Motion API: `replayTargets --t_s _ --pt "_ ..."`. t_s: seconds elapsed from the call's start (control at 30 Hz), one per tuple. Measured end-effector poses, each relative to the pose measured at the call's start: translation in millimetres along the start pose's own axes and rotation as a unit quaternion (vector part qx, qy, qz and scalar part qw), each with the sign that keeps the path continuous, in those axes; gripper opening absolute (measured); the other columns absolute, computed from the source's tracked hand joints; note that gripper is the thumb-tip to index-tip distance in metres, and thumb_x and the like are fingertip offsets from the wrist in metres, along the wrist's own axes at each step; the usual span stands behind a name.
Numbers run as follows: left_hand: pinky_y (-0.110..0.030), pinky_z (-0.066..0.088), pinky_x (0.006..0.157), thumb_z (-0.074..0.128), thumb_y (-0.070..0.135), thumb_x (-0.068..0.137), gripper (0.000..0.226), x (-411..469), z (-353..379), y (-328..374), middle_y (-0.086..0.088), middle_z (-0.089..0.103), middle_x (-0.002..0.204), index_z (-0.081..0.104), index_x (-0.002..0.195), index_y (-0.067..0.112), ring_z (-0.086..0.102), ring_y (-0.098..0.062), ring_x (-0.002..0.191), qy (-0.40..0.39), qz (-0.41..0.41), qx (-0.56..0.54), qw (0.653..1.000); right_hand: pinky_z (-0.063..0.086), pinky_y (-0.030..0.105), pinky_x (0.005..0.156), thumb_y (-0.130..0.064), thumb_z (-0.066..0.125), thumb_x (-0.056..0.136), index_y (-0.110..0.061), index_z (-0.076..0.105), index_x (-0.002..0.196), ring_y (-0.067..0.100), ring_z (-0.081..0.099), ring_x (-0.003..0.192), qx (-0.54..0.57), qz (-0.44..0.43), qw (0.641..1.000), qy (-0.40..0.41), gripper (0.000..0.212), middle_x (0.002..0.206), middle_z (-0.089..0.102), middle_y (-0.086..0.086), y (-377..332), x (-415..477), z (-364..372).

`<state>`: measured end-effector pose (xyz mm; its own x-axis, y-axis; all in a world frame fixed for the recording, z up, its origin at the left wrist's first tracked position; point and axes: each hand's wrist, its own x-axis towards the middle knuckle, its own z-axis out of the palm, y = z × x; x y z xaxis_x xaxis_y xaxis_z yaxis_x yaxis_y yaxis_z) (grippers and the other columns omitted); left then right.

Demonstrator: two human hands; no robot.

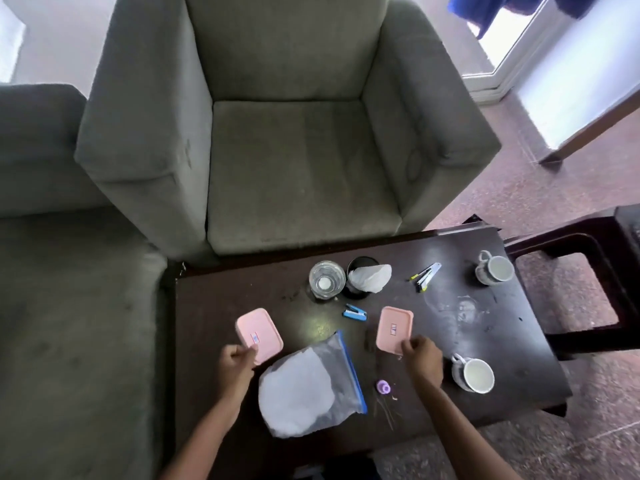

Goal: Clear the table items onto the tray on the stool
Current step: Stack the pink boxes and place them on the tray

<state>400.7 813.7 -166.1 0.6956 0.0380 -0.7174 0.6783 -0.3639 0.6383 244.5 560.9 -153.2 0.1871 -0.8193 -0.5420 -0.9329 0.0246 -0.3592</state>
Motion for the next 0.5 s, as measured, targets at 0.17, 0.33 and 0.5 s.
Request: replayTargets --t_s 0.17,0.33,0.5 --pt "-0.029 0.044 0.06 0.061 0.005 0.086 0.016 -74 6 29 -0.012 0.058 0.086 0.048 0.095 0.01 0.053 -0.018 0.067 -0.108 0.027 -0.003 0.994 0.032 0.029 0.053 -0.014 0.059 0.084 -0.009 0.061 0.06 0.022 0.057 0.065 0.03 -0.051 0.998 0.005 0.025 0.072 0.067 0.017 15 -42 -59" --pt "-0.026 0.043 0.063 0.057 0.008 0.09 0.024 -140 30 63 -0.002 0.062 0.087 0.046 0.11 0.015 0.056 -0.013 0.073 -0.236 0.074 0.047 0.968 0.042 0.033 0.06 -0.008 0.06 0.08 -0.019 0.049 0.052 0.025 0.057 0.063 0.096 -0.077 0.992 0.026 0.032 0.064 0.064 0.014 37 -91 -104" --pt "-0.023 0.042 0.058 0.054 0.006 0.091 0.025 -199 73 80 -0.002 0.062 0.083 0.049 0.114 0.012 0.057 -0.01 0.066 -0.297 0.126 0.089 0.942 0.038 0.026 0.061 -0.007 0.063 0.08 -0.022 0.054 0.057 0.011 0.054 0.063 0.137 -0.099 0.985 0.03 0.029 0.058 0.059 -0.003 75 -117 -152"
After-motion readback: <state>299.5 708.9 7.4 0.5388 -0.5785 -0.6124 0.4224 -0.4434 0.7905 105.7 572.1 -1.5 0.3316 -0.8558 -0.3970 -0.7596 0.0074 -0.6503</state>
